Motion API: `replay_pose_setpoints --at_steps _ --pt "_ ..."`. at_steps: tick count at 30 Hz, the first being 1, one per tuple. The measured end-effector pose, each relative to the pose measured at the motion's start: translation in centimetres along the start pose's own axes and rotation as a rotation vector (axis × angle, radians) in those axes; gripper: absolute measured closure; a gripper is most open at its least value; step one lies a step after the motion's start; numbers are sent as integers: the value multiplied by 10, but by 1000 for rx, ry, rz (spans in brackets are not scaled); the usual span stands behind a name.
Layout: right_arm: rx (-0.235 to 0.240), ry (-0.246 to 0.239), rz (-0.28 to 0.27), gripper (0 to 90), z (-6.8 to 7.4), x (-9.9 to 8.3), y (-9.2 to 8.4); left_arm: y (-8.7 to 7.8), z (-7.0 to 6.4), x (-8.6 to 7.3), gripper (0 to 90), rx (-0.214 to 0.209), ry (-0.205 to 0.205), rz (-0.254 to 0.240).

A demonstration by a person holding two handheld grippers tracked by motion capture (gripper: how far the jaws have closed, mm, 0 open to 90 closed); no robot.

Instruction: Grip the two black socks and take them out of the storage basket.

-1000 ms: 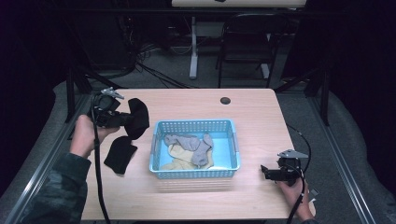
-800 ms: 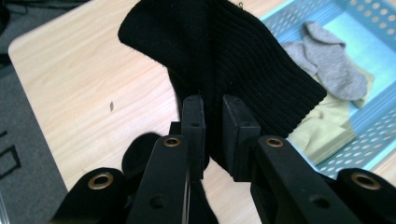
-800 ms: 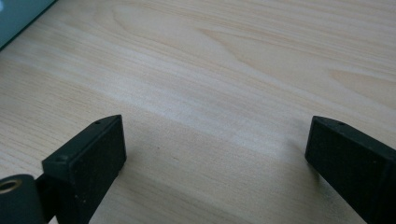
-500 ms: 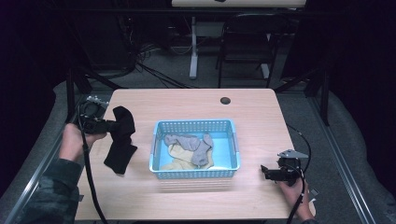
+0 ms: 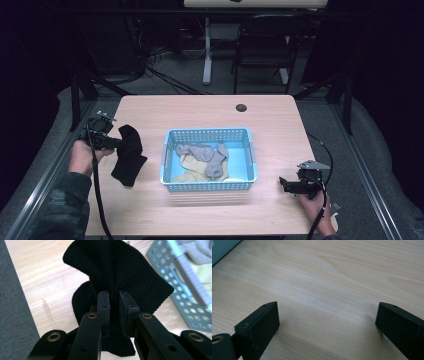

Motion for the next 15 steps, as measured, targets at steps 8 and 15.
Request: replay_pose_setpoints --at_steps 8,15 --pt "1 0 -2 46 0 0 0 34 15 -5 774 23 -37 61" --pt "1 1 -1 46 0 0 0 44 20 -16 365 23 -64 48"
Point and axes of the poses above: each handheld gripper's, and its own axes: y roughly forward along the jaws, x roughly out of its top, z roughly to its left, the point moved 3 cm from there along y, roughly forward along the jaws, and after that the axes turned 7 degrees about -x, right-handed, at the moved point
